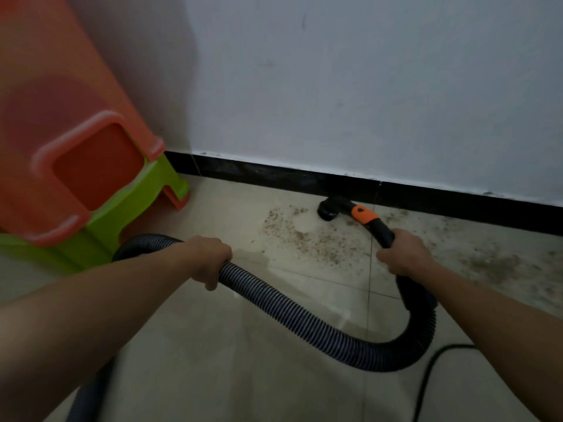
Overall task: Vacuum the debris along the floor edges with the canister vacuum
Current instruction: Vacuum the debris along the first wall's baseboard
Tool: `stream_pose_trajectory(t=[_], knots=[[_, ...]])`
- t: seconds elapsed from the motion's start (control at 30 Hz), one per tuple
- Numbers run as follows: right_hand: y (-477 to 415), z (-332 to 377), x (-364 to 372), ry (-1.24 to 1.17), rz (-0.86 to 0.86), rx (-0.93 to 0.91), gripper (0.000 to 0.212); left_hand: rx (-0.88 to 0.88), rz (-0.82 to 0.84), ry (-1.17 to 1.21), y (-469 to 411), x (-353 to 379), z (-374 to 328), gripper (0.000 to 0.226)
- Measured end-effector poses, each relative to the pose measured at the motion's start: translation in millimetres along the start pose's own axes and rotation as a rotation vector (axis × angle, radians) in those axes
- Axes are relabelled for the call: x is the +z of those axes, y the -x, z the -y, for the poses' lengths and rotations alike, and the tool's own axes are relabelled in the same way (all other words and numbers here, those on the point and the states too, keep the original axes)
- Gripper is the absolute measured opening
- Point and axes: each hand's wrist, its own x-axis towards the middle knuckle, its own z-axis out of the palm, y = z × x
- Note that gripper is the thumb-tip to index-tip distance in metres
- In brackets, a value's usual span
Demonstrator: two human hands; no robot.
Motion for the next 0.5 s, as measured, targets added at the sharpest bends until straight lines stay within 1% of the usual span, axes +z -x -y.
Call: stream_pose_trajectory(t=[0.13,0.23,0.3,0.37,0.43,0.5], knots=[[-4,-5,-14,0.001,-0.043,0.020,0.038,-0.092,0.040,-0.032,24,12,25,0.033],[6,2,-4,-0.009,0.007,-0.018,0.036,-0.114,0.054,-0.040,31,14,33,0.033],[16,11,9,-0.003,0.089,-0.099,0.033,-0.090,0.029,-0.042,29,10,27,0.032],[24,19,20,0.058,0.150,-0.206,0.029,-0.035,0.009,-0.043,23,6,16,0.029],[27,22,24,0.103,0.157,-0.254,0.027,0.012,-0.011,-0.040,18,1,6,0.028],[23,19,21,0.115,0.115,-0.228,0.028,0.042,-0.047,-0.041,17,-1,2,0.027]])
